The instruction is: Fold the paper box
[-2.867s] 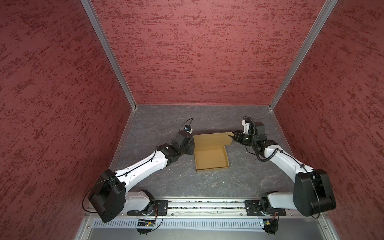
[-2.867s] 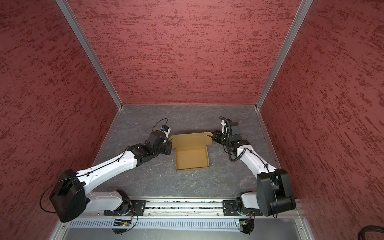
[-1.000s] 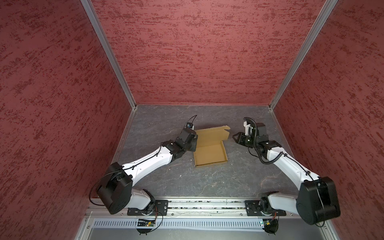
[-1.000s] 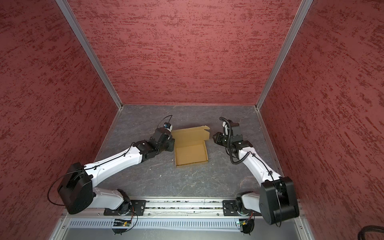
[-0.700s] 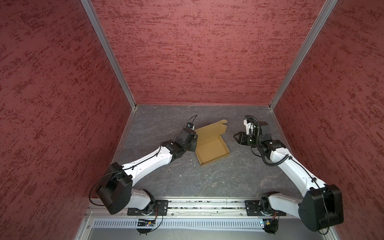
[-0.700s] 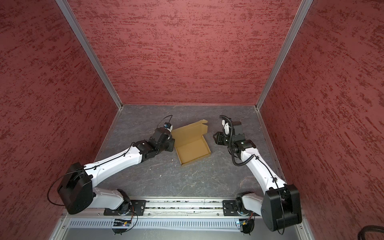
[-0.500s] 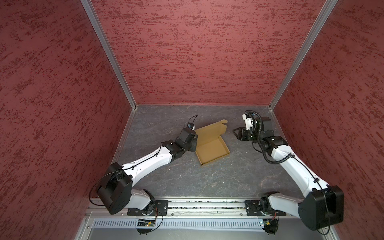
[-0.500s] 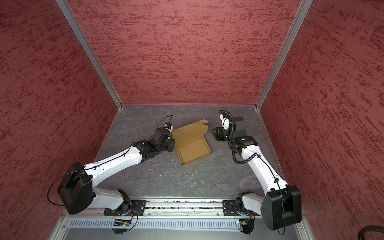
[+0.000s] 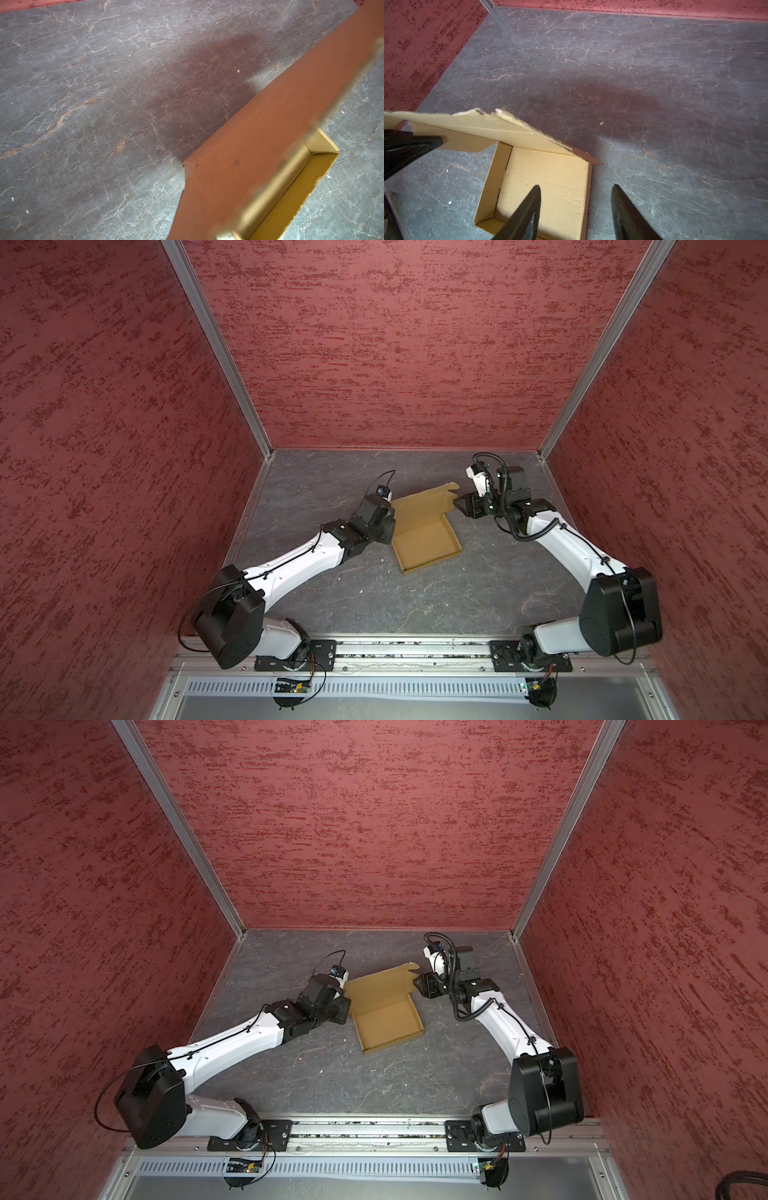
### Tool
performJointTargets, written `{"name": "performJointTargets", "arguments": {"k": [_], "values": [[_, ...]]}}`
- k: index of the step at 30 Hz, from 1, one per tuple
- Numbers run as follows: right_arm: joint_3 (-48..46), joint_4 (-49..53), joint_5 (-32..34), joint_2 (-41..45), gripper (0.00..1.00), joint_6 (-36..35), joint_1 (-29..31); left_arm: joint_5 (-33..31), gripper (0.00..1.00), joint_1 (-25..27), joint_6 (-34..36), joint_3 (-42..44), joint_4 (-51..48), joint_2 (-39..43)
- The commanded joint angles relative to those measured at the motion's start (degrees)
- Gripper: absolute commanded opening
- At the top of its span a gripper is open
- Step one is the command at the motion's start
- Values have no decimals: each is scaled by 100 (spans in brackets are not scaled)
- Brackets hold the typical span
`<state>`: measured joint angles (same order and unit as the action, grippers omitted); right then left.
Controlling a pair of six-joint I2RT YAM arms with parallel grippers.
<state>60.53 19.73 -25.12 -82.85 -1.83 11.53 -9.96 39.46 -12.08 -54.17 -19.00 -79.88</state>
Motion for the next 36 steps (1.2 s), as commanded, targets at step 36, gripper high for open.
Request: {"name": "performJointTargets", "arguments": {"k": [36], "values": [[291, -293, -149, -398, 21, -66, 334, 193, 0, -158, -7, -427, 47, -346]]}}
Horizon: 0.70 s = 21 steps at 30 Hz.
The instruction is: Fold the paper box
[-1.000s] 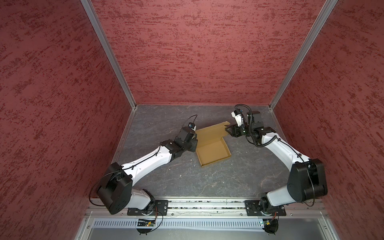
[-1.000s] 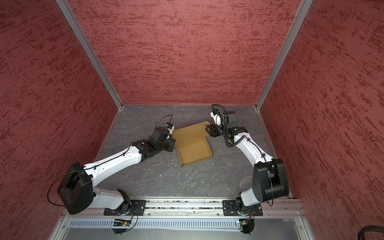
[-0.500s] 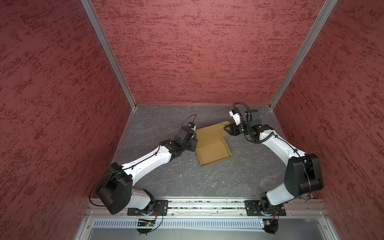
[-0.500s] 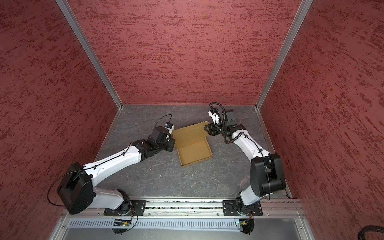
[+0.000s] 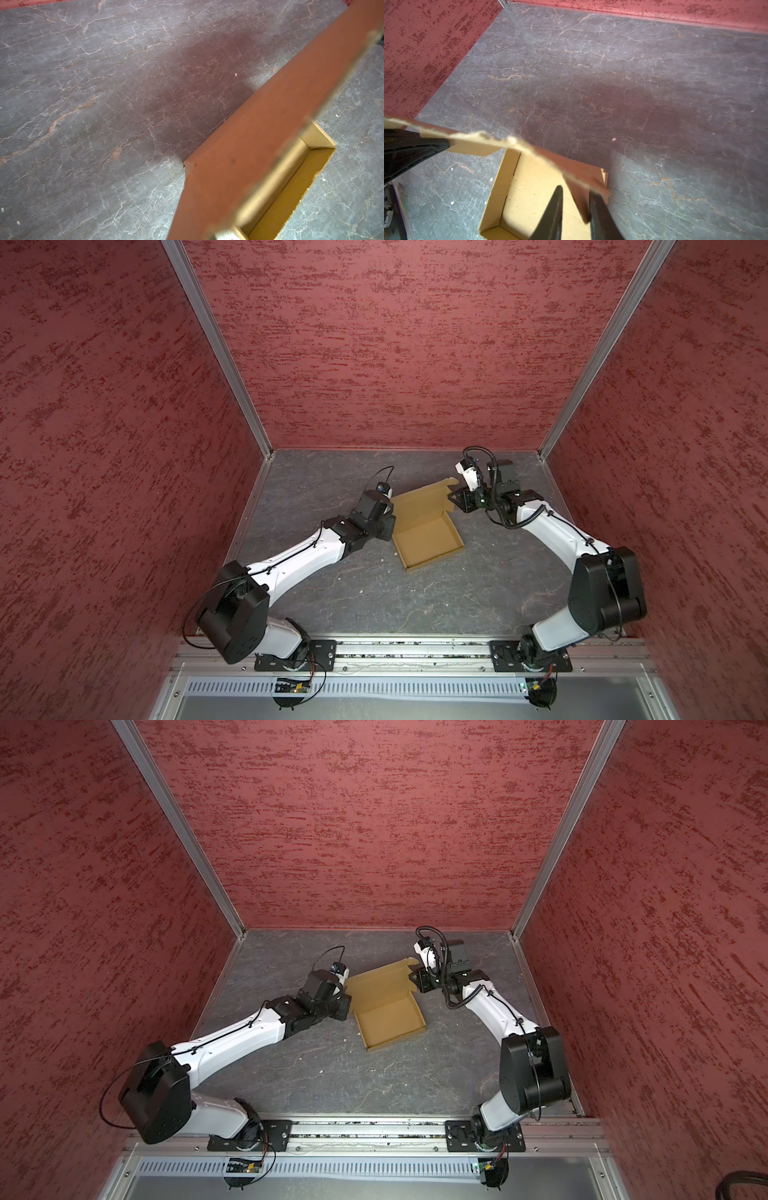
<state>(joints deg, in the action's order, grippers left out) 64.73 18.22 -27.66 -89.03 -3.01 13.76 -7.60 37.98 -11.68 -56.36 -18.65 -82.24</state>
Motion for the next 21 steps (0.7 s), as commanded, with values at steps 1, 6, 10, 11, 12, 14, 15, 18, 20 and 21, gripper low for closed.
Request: {"name": "performJointTargets", "arguments": {"k": [1, 6, 10, 11, 12, 14, 15, 18, 20, 21], "values": [[-197, -197, 163, 262, 21, 82, 148, -76, 0, -11, -67, -246, -5, -144], [-407, -331, 477, 462, 16, 204, 329, -169, 0, -18, -200, -398, -68, -292], [-576, -430, 796, 545, 12, 267, 480, -250, 0, -27, -314, -494, -112, -352], [-617, -454, 855, 545, 12, 285, 525, -265, 0, -27, -365, -521, -116, -354], [-665, -478, 909, 725, 11, 300, 567, -275, 0, -36, -404, -546, -126, -362], [-740, -540, 1039, 801, 10, 321, 650, -295, 0, -40, -516, -602, -154, -397], [-792, -570, 1112, 838, 10, 344, 703, -295, 0, -42, -579, -630, -167, -411], [-922, -645, 1248, 945, 10, 413, 813, -322, 0, -37, -788, -675, -195, -471], [-1019, -706, 1384, 1014, 10, 477, 892, -330, 0, -43, -957, -667, -187, -485], [-1082, -752, 1446, 1060, 10, 528, 944, -340, 0, -43, -1044, -652, -181, -487]]}}
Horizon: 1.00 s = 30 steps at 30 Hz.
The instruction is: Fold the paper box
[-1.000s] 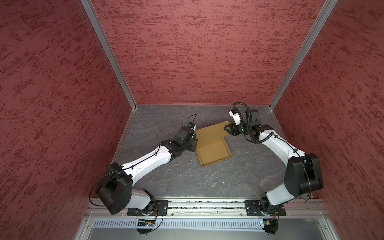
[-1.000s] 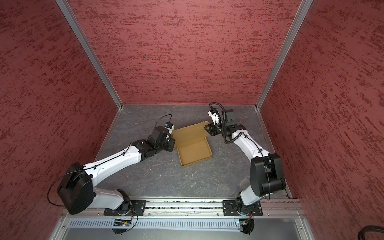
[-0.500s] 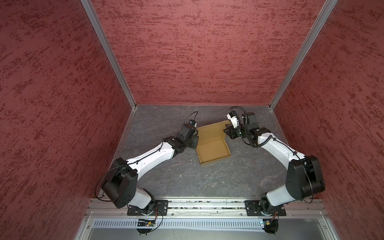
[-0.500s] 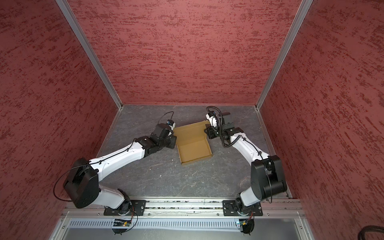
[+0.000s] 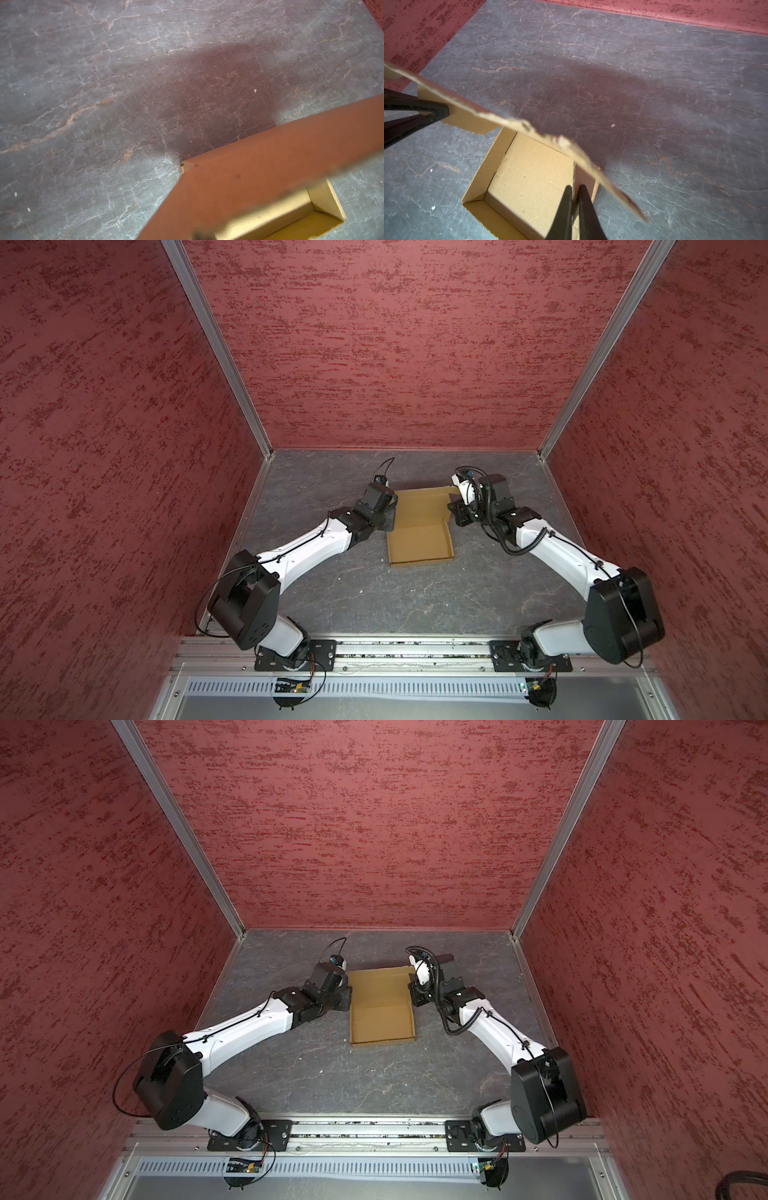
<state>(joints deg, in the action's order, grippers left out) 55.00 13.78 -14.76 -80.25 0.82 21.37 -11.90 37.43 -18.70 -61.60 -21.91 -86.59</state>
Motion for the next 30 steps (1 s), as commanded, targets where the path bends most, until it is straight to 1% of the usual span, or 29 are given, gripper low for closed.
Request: {"name": "performJointTargets", "arguments": {"k": [1, 5, 15, 20, 30], "values": [[-165, -351, 204, 225, 10, 188, 220, 91, 0, 16, -410, -99, 161, -44], [-416, -563, 365, 415, 10, 358, 380, 16, 0, 70, -615, -14, 231, -57], [-935, -755, 712, 782, 10, 659, 734, -654, 0, 510, -722, 261, 456, 29], [-1172, -803, 872, 1031, 10, 855, 916, -1122, 0, 818, -811, 656, 674, 262], [-1607, -958, 1327, 1302, 13, 1307, 1432, -1453, 0, 1135, -872, 1312, 845, 776]]}}
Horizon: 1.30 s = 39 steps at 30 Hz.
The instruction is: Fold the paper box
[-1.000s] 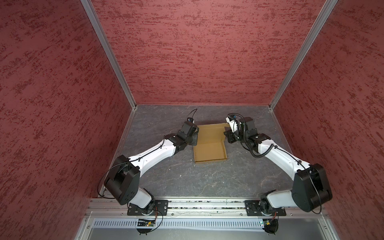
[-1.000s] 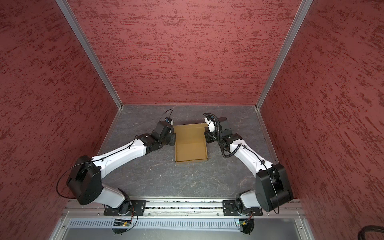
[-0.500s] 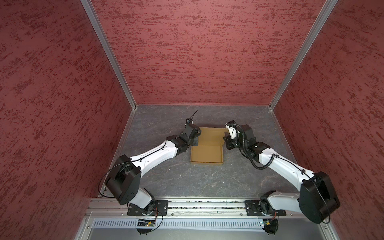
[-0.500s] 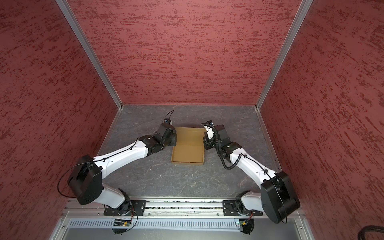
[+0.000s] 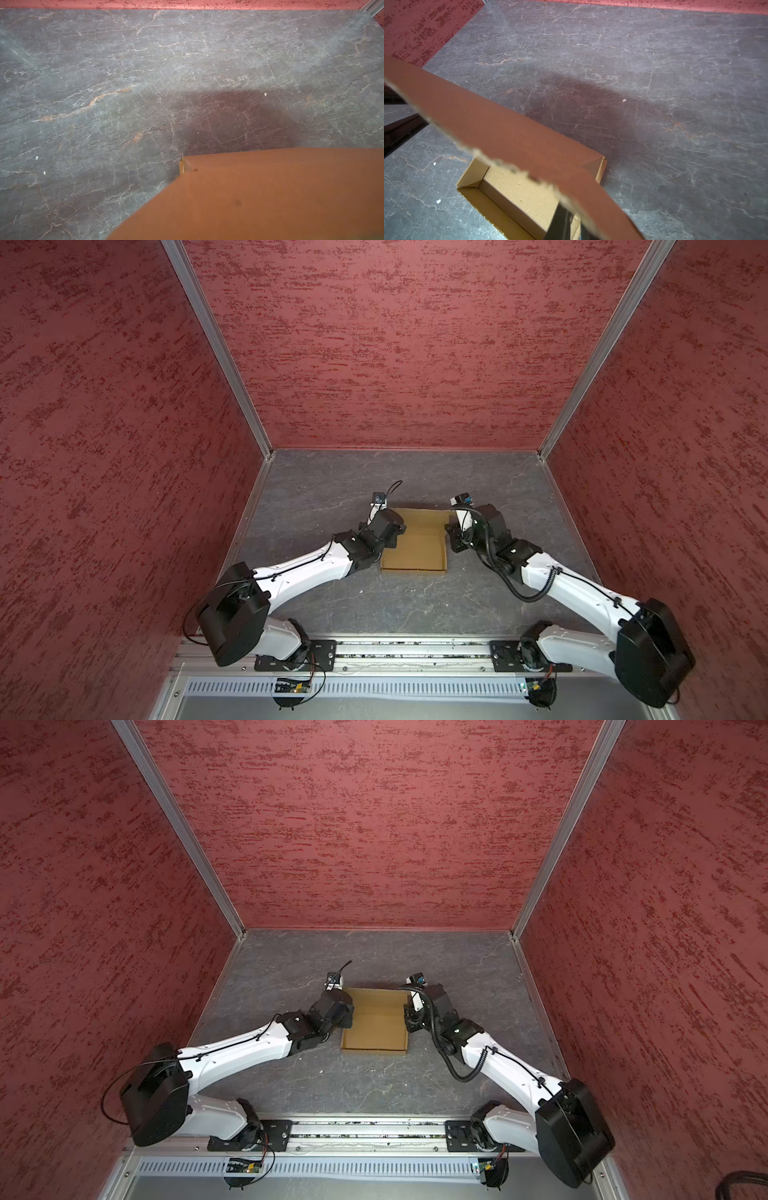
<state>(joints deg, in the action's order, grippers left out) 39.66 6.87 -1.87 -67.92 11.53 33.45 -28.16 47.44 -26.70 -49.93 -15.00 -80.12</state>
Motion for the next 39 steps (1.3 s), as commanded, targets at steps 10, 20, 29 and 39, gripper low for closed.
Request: {"name": "performJointTargets", "arguments": {"k": [10, 20, 29, 39], "values": [[-337, -459, 541, 103, 13, 490, 667, -34, 0, 315, -134, 690, 522, 391], [-606, -651, 778, 235, 13, 561, 842, -512, 0, 575, -272, 1080, 766, 557], [-1022, -956, 875, 428, 13, 648, 982, -1130, 0, 1008, -659, 1407, 949, 630], [-1387, -1150, 1012, 690, 13, 686, 1111, -1630, 0, 1415, -1089, 1442, 914, 310]]}}
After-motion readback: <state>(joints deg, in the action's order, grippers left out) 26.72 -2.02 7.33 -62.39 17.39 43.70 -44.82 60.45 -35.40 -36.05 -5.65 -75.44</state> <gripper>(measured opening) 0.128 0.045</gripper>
